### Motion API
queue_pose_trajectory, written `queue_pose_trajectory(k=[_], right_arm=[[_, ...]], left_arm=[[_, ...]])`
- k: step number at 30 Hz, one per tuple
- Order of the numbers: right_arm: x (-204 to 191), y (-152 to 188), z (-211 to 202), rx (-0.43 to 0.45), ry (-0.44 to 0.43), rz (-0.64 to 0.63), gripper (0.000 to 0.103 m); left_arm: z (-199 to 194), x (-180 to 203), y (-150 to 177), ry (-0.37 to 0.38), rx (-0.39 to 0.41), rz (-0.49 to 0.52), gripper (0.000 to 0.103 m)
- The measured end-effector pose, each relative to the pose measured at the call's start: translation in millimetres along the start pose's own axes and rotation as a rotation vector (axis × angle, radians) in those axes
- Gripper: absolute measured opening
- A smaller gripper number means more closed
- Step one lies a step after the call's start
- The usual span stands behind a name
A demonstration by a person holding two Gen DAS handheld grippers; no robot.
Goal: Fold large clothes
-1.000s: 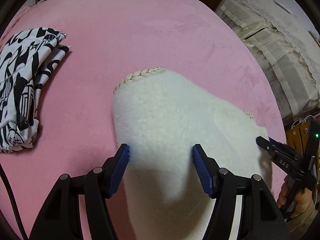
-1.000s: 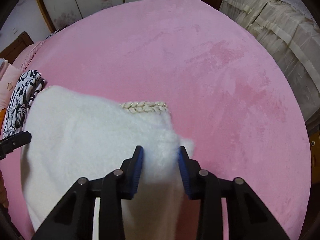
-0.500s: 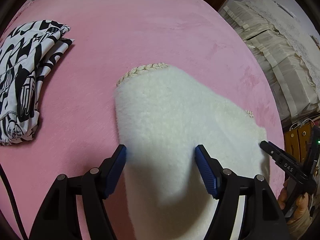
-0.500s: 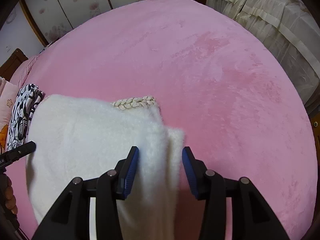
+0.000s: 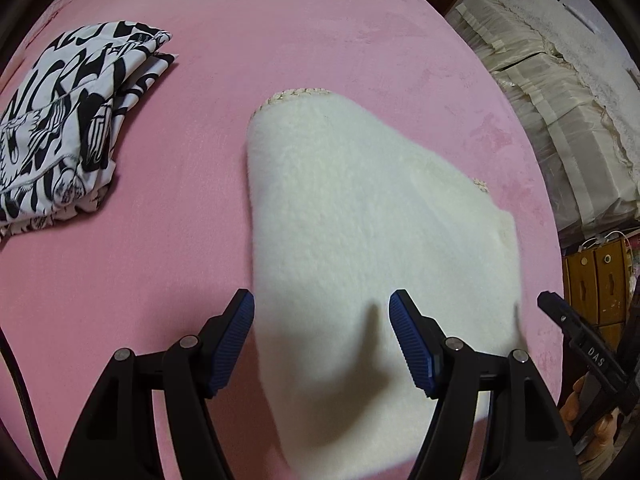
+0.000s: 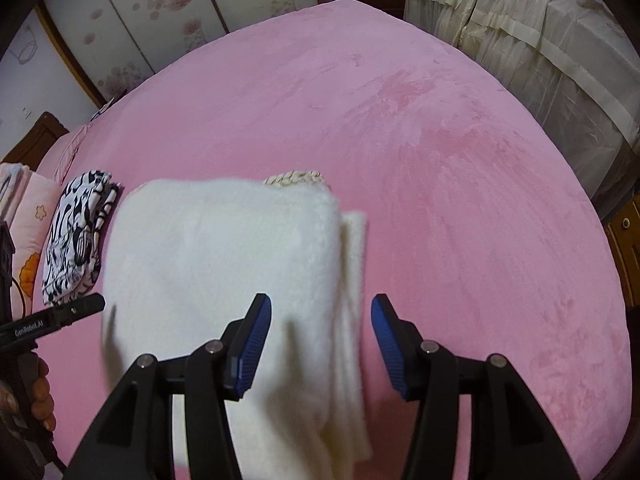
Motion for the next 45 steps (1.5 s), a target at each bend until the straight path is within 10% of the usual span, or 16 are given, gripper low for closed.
queue_pose_trajectory(k=[22,45], right_arm=[[-16,62,-51,-0.032,-0.081,-0.059,0.084],[2,30,22,-0.093,-0.101,-0.049,0.099]], left_arm=[[-37,28,70,0.083,-0.082,0.015,0.102],[7,-1,42,0.102,-0.066,-0.051,0.102]])
Point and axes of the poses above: each gripper's, at about its wrist camera, not at the fingertips, and z roughly the way its jaws point, x to its right, y to its underside, the point moved 9 cm from there along z, roughly the way its jaws point, and after that the axes turned 13 degrees about y, right-handed, at the moved point
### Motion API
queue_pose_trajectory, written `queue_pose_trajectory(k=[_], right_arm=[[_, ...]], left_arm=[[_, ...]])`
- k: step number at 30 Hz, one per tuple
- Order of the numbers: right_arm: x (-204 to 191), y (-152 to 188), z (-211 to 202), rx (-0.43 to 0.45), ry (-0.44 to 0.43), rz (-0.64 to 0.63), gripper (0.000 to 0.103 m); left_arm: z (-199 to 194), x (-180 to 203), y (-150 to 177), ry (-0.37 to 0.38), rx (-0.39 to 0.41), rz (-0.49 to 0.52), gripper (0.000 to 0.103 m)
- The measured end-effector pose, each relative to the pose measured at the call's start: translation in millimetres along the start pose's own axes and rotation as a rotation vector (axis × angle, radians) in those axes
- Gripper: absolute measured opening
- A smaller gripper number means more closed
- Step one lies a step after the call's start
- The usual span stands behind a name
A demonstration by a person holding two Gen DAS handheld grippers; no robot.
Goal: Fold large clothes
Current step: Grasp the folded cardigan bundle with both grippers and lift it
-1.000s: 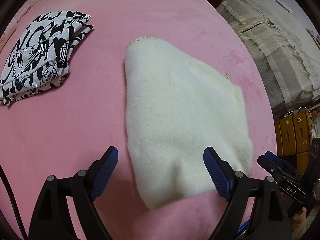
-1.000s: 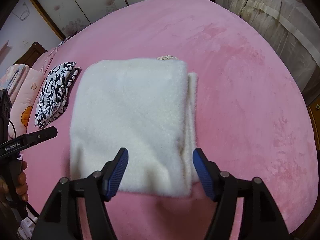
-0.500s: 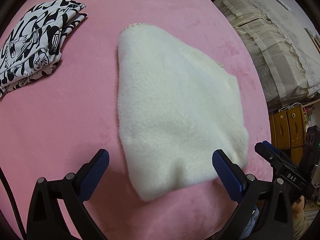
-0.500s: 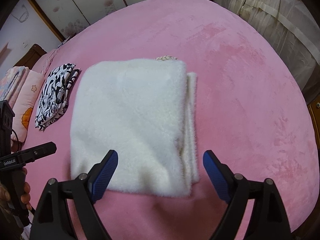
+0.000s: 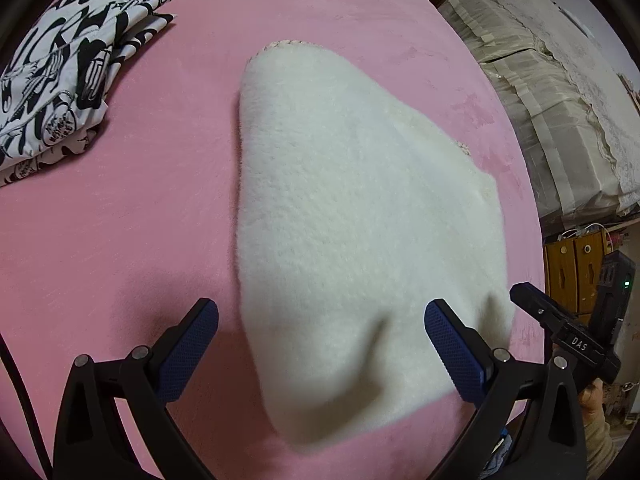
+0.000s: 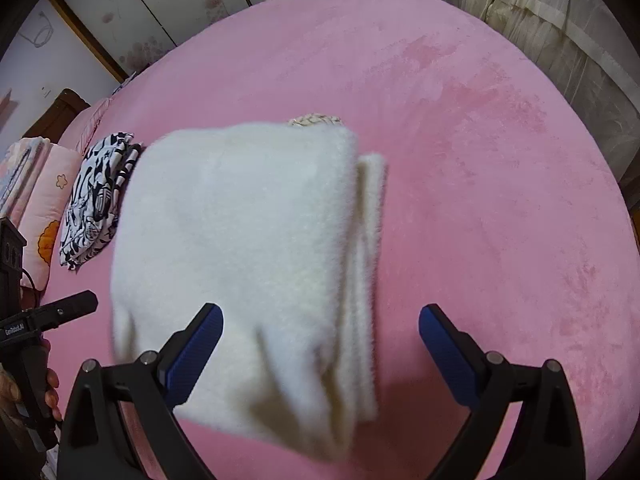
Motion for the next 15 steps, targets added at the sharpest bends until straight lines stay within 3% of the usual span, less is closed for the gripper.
queue_pose_trajectory(k=[6,15], right_arm=[[3,-5,31,-0.038,-0.071,0.002,0.099],[-12,-15,67,-0.135,-0.314,-0.018,0.099]], left_arm=[[24,-9,-11,0.051,-0.008,-0.036,0.102],[51,-24,-19,0.09,-0.028,-0.05,0.103]])
Point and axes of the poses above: each gripper's, at about its wrist camera, not at the fingertips, and z roughly the way its jaws point, x to its right, y to its underside, the point moved 9 cm from there along z, roughly the way its jaws point, and after that the axes turned 13 degrees about y, right-handed, at the moved point
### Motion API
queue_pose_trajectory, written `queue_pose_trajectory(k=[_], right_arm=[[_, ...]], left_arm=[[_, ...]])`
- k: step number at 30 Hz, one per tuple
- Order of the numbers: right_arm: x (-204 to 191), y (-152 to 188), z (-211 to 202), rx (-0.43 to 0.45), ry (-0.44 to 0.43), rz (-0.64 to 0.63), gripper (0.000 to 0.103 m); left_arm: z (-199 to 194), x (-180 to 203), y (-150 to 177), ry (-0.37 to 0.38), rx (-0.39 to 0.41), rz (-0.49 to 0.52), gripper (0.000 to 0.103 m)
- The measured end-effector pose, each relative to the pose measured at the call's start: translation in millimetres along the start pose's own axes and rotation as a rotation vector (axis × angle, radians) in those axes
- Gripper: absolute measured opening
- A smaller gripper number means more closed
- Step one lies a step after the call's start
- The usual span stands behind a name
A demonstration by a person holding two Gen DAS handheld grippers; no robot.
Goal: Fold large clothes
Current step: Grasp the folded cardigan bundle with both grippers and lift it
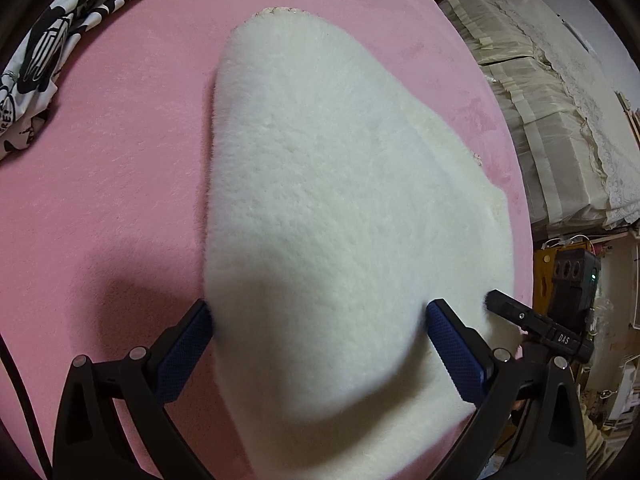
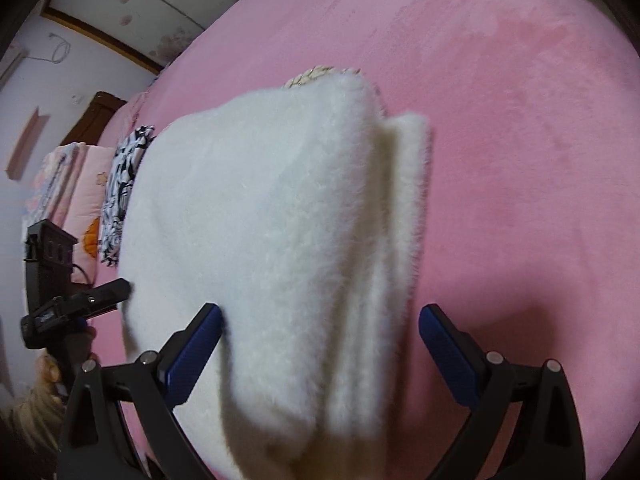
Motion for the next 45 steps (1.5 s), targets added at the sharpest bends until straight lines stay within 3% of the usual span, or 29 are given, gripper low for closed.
queue_pose_trajectory(k=[5,13,24,27,28,29,31,37,45], right_arm=[[-13,-8,12,-0.035,-0.063,-0.068,0.1],[-8,-10,36,-0.089,-0.131,-0.063,0.103],[-11,-7,34,-0.095,-0.123,-0.026,0.103],[-13,-8,27,-0.067,-0.118,-0.034,0.089],[-15,-8,23,-0.056,-0.132,-0.034,0.075],[-16,-8,18,-0.047,-0.141,-0.034,0.07],[-18,-8,7,-0.027,-0.152,-0.029,0.049],[-38,4,-21,0.009,-0.09,-0.038,0.041],[-103,57,-38,-0.055,-0.121,0.041,0.04]], left_arm=[[3,-13,1,0.058,-0.031,-0.013,0.103],[36,-29,7,0.198,-0.091,-0.105,0.103],[47,-21,9,0.195,-0.116,-0.117,0.103],[41,-16,5,0.175,-0.07,-0.066,0.092],[38,-13,6,0.169,-0.055,-0.046,0.085],[34,-12,6,0.17,-0.044,-0.039,0.082],[25,-5,7,0.165,-0.022,-0.011,0.073],[-7,20,13,0.123,0.025,0.073,0.069],[-86,11,45,0.084,0.028,0.095,0.069]])
Point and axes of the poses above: each gripper's, at about its wrist camera, not at the fingertips, and z roughly the way its jaws point, x to its right, y to its underside, the point moved 9 cm from there along z, roughly the way its jaws point, and after that the axes turned 13 degrees about y, right-handed, at the moved point
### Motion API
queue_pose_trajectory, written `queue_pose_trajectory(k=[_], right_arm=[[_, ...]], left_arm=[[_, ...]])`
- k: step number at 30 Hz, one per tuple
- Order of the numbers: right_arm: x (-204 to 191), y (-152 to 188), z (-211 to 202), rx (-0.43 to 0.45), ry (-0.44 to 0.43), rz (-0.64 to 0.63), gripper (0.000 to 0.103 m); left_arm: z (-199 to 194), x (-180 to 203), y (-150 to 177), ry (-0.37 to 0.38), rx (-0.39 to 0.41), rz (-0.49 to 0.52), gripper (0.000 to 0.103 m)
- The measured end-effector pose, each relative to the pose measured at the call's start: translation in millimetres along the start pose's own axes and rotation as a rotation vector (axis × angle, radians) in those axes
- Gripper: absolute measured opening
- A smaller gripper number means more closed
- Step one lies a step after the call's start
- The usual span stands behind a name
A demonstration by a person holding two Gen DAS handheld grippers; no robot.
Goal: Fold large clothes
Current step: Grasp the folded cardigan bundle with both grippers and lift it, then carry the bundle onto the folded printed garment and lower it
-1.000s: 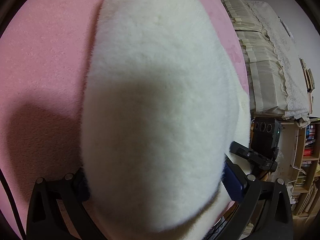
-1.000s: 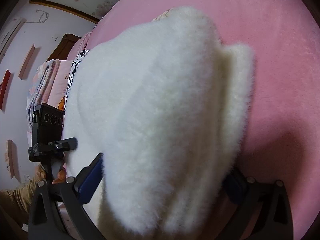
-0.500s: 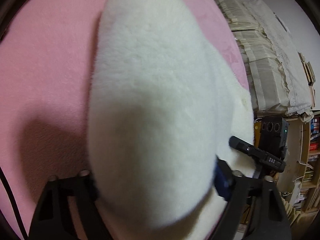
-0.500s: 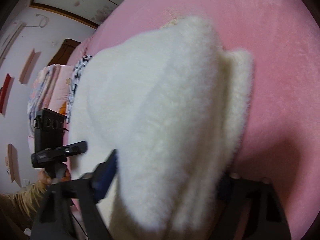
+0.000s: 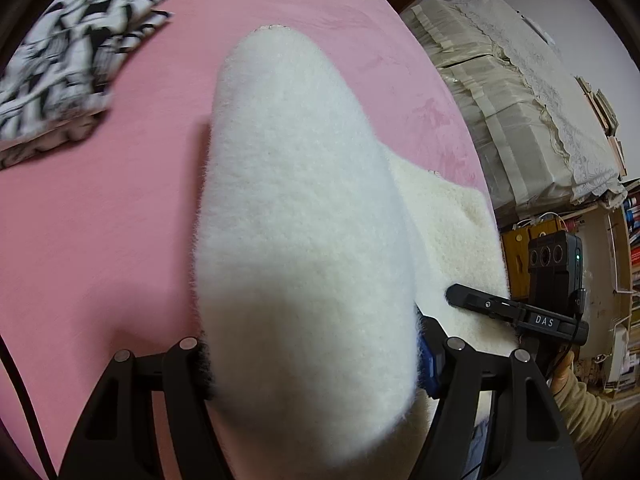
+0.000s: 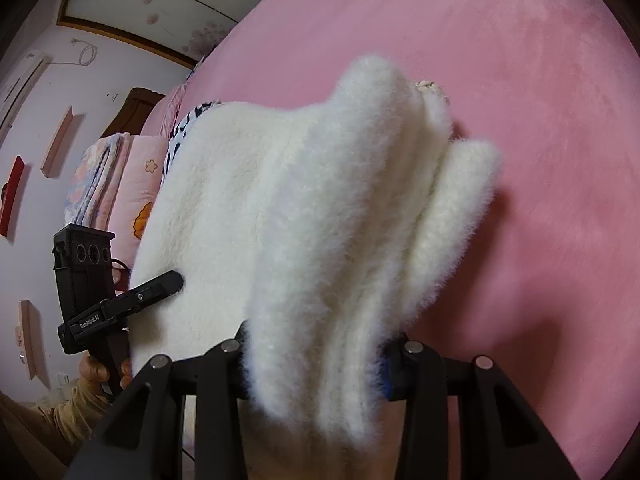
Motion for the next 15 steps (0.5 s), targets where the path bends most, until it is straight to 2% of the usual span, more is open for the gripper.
queue_pose_trajectory(k=[4,8,12,15], right_arm=[[-55,13,5,-0.022,-0.015,-0.038,0.04],[-121,4,8,-0.015,-0.04,-0.109,0.04],[-184,-22,8,0.019,-0.079,-0.183,0.04],[-236,-56,16,0.055,-0.115,-0.224,0.04]], left_arm=[[-49,-13,10,-0.018,0.031,-0.034,0.069],[-116,-37,6,-0.039,0.086,-0.048,0.069],[-186,-62,-25,-0.058,0.145,-0.015,0.069],[-237,-87,-65,-0.075,0.19,0.014,0.069]])
Point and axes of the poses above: each gripper's, at about its wrist camera, not at the fingertips, and z roughly the way its jaws point, x to its right, y to its underside, the point moved 9 cm from there along z, roughly the way its jaws point, and after that the axes turned 13 degrees about y, right-handed, at the moved point
